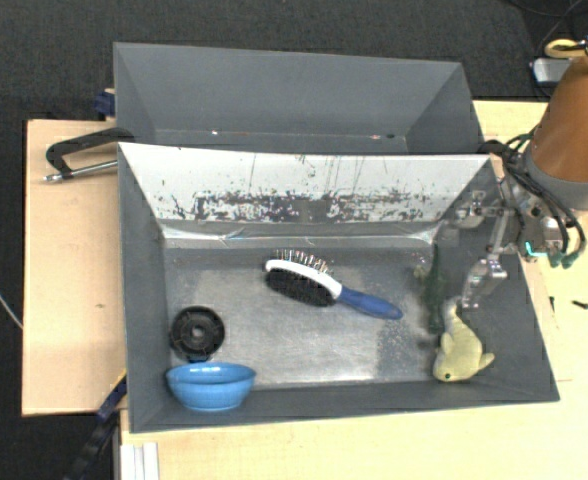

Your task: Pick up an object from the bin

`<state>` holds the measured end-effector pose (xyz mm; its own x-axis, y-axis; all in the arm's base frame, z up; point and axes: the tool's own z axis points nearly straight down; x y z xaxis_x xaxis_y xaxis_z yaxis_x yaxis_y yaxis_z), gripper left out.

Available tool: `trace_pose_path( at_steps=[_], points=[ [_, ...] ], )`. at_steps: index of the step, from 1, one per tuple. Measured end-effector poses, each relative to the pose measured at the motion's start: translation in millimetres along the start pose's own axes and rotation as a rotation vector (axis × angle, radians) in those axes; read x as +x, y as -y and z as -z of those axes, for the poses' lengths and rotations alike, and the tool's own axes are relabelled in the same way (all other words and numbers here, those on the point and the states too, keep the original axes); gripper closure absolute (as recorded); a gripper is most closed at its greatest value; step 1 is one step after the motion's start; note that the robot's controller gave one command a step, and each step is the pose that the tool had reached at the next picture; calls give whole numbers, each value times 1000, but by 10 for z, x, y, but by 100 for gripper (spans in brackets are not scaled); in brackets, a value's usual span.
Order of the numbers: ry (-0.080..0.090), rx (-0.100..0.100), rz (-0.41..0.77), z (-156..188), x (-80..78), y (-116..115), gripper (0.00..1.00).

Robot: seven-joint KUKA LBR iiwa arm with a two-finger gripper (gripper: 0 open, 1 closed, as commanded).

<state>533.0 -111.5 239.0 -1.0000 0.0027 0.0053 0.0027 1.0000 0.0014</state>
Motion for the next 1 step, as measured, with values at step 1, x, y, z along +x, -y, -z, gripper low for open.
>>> trace_pose_path(
  at_steps=[1],
  points=[
    [0,-2,-182,-1097,-258,-250,0]
  ],
)
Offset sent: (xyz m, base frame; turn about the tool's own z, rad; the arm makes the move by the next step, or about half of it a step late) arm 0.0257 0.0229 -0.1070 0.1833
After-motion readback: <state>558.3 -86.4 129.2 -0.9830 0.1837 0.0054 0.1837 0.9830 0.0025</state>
